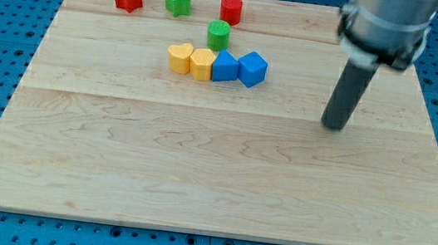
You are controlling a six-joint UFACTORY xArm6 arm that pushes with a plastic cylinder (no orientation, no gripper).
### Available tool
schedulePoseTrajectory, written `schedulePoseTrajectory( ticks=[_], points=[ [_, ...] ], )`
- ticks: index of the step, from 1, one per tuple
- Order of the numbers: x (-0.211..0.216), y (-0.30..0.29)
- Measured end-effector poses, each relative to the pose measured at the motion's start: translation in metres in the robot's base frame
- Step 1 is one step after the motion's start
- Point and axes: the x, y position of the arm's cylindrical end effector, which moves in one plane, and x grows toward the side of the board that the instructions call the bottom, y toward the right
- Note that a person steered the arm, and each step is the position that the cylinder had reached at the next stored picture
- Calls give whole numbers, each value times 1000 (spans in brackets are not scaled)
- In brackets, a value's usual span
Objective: Push the green circle to the red star
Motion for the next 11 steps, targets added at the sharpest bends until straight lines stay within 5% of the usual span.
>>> schedulePoseTrajectory(
  ticks=[2,3,6,9,11],
  points=[
    [-173,-17],
    [-217,-69],
    [-111,-144],
    [-104,-264],
    [-139,-266]
  ],
)
